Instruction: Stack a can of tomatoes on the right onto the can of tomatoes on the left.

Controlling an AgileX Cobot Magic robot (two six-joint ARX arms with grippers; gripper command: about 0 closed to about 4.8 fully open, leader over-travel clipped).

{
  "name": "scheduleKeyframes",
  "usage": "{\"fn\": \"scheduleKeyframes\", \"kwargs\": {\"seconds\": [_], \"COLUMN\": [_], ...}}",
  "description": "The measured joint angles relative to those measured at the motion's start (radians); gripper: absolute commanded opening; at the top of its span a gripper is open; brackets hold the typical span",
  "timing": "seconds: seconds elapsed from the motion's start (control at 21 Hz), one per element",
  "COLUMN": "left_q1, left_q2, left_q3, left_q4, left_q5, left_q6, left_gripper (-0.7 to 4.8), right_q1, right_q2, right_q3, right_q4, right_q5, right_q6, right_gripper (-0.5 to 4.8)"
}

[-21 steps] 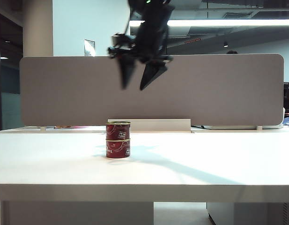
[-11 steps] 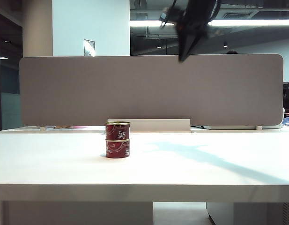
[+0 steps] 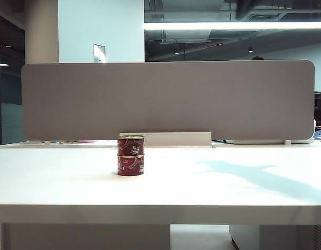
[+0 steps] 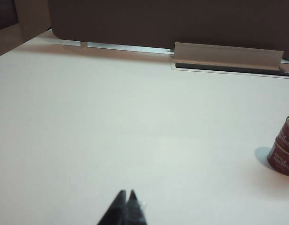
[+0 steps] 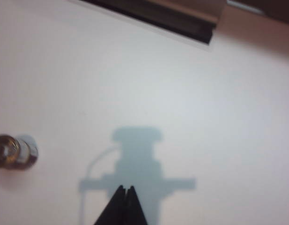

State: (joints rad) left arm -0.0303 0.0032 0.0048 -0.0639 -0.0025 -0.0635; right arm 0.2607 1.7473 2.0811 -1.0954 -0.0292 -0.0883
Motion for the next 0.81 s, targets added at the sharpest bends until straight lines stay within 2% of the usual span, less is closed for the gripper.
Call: {"fn": "scheduleKeyframes", "kwargs": {"seconds": [0.14, 0.33, 0.38, 0.52, 0.67, 0.81], "left_q1": [0.0, 0.0, 0.0, 0.0, 0.0, 0.0], "left_q2": [0.0, 0.0, 0.0, 0.0, 0.0, 0.0], "left_q3": [0.0, 0.0, 0.0, 0.0, 0.0, 0.0], "left_q4": [0.0, 0.0, 0.0, 0.0, 0.0, 0.0], "left_q5": [0.0, 0.0, 0.0, 0.0, 0.001, 0.0], "left_q6": [0.0, 0.0, 0.0, 0.0, 0.0, 0.0], "left_gripper": [-0.06, -0.06, -0.06, -0.06, -0.06, -0.06], "right_q1": [-0.026, -0.084, -0.116, -0.177, -0.288, -0.355], "right_q2": [-0.088, -0.303, -0.373, -0.501, -0.7, -0.863], "right_q3": [-0.174, -0.495, -0.615, -0.822, -1.077, -1.276], "right_q4": [0.043, 0.223, 0.282, 0.374, 0.493, 0.563], "right_q5": [0.003, -0.001, -0.001, 0.0, -0.035, -0.071], "right_q6": [0.0, 0.003, 0.005, 0.006, 0.016, 0.032], "right_gripper": [-0.04, -0.04, -0.04, -0.04, -0.04, -0.04]}}
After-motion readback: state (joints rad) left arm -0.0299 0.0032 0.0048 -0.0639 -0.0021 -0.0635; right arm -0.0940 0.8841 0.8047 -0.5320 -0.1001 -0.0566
